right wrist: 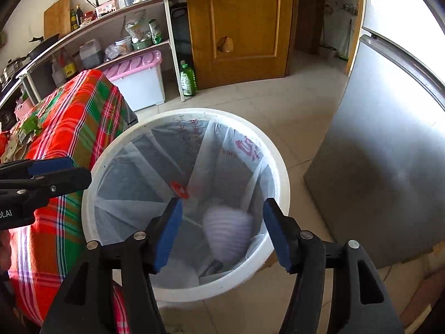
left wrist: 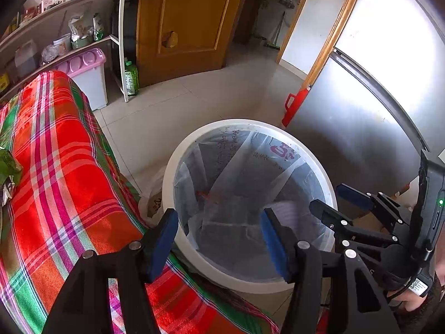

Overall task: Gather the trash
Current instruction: 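Open the right tool to drop the foam net while the left tool drops the cup, then move both tools back over the table toward the remaining trash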

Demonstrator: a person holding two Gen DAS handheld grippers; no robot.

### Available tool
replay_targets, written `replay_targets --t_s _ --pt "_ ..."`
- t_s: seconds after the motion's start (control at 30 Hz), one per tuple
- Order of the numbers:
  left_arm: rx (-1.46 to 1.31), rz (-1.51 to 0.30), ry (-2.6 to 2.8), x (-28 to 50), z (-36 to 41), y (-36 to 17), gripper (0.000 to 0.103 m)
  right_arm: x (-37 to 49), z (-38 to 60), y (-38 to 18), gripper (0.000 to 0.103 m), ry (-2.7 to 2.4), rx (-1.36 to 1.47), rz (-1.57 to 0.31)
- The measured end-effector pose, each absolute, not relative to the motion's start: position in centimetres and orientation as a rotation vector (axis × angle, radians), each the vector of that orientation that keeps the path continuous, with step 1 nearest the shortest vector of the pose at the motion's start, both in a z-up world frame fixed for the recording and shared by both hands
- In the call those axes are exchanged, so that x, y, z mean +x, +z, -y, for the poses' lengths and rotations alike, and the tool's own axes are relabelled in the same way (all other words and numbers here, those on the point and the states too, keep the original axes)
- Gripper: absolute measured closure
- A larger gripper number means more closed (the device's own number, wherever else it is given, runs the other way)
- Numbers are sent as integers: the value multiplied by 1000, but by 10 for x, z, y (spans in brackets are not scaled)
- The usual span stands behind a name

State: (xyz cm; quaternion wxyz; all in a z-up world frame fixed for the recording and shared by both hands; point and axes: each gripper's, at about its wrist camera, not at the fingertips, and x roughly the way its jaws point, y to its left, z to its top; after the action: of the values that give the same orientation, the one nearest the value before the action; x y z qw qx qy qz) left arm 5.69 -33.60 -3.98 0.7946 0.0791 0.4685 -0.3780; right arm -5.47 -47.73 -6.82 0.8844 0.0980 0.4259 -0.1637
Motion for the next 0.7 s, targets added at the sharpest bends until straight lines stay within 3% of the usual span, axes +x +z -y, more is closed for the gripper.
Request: replay_targets --t_s 0.7 --pt "120 -832 -710 37 269 21 37 -65 430 -5 39 -280 227 -721"
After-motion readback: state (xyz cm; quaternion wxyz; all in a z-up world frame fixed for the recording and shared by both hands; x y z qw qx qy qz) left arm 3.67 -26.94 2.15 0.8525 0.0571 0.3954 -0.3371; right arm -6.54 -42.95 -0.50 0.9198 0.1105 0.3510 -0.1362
